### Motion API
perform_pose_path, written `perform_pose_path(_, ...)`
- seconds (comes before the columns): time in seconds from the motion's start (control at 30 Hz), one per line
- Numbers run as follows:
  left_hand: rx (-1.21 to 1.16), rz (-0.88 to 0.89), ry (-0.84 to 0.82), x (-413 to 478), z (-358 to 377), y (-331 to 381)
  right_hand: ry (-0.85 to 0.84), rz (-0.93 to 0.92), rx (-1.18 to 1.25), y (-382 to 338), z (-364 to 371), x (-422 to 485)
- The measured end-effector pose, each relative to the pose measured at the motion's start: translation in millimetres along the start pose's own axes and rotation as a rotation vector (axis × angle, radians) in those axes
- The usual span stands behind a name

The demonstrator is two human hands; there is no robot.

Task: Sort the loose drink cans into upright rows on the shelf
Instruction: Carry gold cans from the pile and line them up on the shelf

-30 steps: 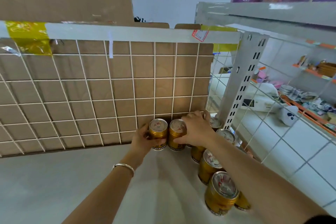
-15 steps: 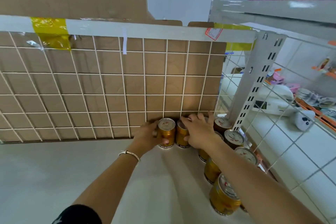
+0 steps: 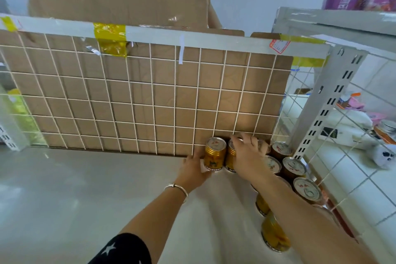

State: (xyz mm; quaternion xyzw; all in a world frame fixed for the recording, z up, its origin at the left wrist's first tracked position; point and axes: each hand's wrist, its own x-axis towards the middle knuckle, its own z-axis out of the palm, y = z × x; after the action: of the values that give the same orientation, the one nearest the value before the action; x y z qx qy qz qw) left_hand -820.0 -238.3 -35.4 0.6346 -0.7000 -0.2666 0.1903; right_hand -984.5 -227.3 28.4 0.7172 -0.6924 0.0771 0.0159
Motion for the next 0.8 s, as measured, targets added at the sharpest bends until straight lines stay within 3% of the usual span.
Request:
perform_pose_path(0.13, 0.034, -0.018, 0.001, -19, -29, -25, -0.002, -0.173, 0.199, -40, -7, -5)
perform_pose_path(0.27, 0.002, -0.077, 0.053, -54, -82, -69, -0.162, -0.269, 0.321, -104, 3, -16)
perform_pose_path(0.43, 0.003, -0.214, 0.119, -129, -155, -152, -0.451, -0.367, 0.272, -205, 17, -42)
perform_pose_path(0.8, 0.104, -0.496, 0.270, -346, -306, -321, -0.567, -0.618, 0.232, -444, 9, -131)
